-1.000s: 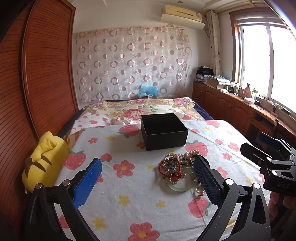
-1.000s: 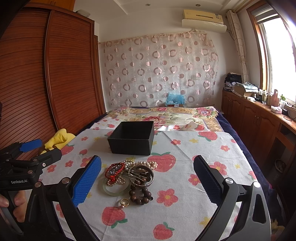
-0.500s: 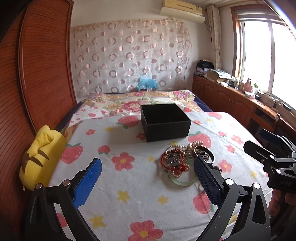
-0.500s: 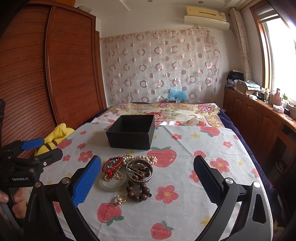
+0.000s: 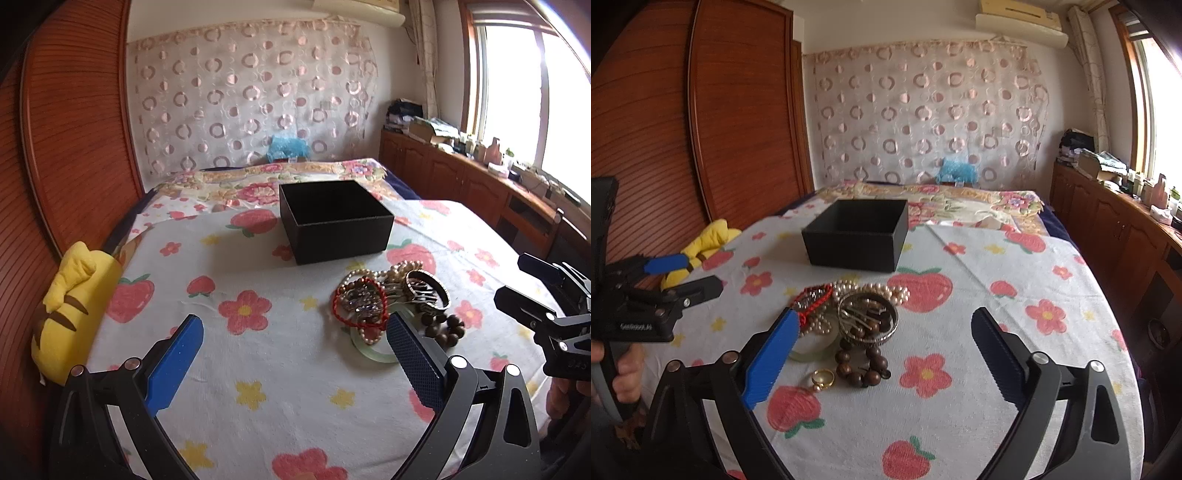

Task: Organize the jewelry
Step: 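Reach the left gripper into the pile and close on the red string bracelet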

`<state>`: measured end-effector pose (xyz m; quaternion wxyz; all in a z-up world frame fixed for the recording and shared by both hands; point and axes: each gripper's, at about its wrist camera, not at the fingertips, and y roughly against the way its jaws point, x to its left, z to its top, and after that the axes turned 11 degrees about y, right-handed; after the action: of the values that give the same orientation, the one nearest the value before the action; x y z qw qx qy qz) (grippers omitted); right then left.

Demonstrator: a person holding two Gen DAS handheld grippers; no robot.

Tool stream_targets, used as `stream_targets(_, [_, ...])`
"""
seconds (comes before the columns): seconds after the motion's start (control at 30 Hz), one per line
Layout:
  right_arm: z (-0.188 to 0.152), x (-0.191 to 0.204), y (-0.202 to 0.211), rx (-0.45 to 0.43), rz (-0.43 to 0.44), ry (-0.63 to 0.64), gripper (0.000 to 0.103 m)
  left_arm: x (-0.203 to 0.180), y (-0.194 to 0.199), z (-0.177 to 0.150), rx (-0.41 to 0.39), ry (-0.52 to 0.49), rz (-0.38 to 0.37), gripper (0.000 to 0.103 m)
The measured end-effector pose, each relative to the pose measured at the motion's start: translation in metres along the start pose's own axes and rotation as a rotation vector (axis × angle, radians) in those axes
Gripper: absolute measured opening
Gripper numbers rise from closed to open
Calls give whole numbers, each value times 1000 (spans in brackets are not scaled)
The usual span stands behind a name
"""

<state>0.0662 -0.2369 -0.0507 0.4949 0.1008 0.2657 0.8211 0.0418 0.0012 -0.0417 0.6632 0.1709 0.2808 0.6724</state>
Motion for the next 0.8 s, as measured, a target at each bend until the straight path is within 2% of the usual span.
stream_targets(0.2, [-6,1,-12,43,27,5,86,3,-21,2,38,-19,-13,96])
stream_targets(0.33, [-7,3,-17,60,30,28,85,8,-35,4,81,-13,-62,95])
stream_targets(0.67, [-12,-1,-23,91,10,45,85,6,-81,13,218,-26,-133,61])
stream_targets(0.73, [-13,-3,-24,94,9,42,85,3,-92,13,249,-33,-125,59])
stream_targets(0.8, [-13,-4,-24,95,5,46,85,0,-99,14,270,-46,-116,52])
